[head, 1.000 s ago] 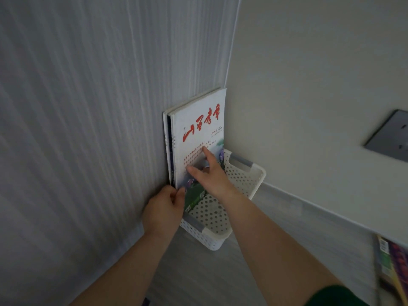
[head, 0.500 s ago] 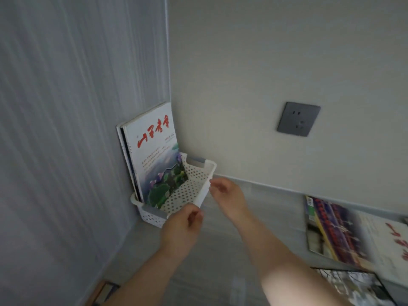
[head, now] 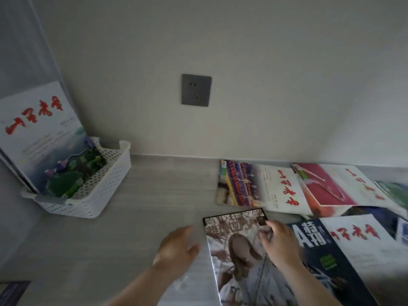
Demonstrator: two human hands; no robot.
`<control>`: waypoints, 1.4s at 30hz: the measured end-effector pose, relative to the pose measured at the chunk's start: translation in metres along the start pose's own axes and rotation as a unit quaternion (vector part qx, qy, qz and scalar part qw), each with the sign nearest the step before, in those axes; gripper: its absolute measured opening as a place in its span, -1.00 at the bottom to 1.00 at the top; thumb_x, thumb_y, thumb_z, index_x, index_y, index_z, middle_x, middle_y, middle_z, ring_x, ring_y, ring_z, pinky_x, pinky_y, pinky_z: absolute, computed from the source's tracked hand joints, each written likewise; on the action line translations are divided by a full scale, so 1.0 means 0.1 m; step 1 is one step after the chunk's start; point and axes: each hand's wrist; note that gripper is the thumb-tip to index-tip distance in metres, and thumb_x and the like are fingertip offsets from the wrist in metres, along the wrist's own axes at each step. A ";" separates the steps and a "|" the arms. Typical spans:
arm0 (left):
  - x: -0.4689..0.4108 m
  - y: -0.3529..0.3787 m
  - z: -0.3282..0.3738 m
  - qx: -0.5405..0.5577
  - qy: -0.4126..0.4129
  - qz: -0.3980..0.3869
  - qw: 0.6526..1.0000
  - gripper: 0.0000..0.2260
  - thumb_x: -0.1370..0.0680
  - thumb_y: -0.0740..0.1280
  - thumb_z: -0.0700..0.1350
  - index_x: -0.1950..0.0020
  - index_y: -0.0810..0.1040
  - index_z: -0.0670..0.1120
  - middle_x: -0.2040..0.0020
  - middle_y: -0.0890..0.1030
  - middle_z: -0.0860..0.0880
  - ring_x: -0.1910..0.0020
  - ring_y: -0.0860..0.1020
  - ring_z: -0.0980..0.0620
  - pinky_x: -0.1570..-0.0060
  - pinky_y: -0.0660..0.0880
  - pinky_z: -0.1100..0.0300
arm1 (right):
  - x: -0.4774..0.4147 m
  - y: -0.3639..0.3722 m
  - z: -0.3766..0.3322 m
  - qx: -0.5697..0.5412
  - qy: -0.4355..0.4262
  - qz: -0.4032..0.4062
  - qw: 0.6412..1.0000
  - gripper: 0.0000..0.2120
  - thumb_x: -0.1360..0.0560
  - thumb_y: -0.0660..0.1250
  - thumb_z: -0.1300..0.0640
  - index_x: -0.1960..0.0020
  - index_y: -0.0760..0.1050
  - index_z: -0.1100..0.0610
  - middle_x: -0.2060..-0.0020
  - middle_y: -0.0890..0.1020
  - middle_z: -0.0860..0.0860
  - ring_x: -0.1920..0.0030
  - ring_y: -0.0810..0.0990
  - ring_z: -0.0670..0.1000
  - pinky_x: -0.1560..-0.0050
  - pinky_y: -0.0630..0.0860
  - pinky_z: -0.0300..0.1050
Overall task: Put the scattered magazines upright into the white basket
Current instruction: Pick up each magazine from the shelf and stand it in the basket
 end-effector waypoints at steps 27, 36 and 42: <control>0.27 0.40 0.84 0.468 -0.157 0.045 0.868 -0.76 -0.43 0.20 -0.41 0.26 0.47 -0.08 0.18 0.56 -0.06 0.24 0.54 0.01 0.31 0.51 0.27 | 0.21 -0.01 0.36 -0.153 -0.015 -0.042 0.987 -0.47 -0.50 0.21 -0.04 -0.40 0.18 0.12 -0.34 0.41 0.10 -0.35 0.34 0.10 -0.35 0.21 0.01; 0.29 -0.55 0.60 0.391 0.027 0.161 0.906 -0.73 -0.44 0.20 -0.41 0.25 0.47 -0.04 0.17 0.57 0.13 0.16 0.53 0.39 0.23 0.39 0.61 | -0.07 -0.55 -0.47 -0.446 0.041 -0.113 0.887 -0.76 -0.45 0.32 0.13 -0.11 0.47 0.11 -0.13 0.54 0.07 -0.07 0.52 0.06 -0.19 0.43 0.03; 0.24 -1.17 0.14 0.371 -0.004 0.256 0.893 -0.66 -0.44 0.26 -0.36 0.32 0.51 0.09 0.21 0.62 0.13 0.24 0.56 0.25 0.35 0.44 0.56 | -0.14 -0.70 -1.44 -0.448 -0.041 -0.083 0.889 -0.82 -0.39 0.33 0.25 0.36 0.54 0.06 0.21 0.63 0.15 0.16 0.50 0.10 0.19 0.43 -0.02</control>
Point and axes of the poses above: each hand's wrist, its own x-axis away from the middle knuckle, its own y-axis out of the palm, z = x × y
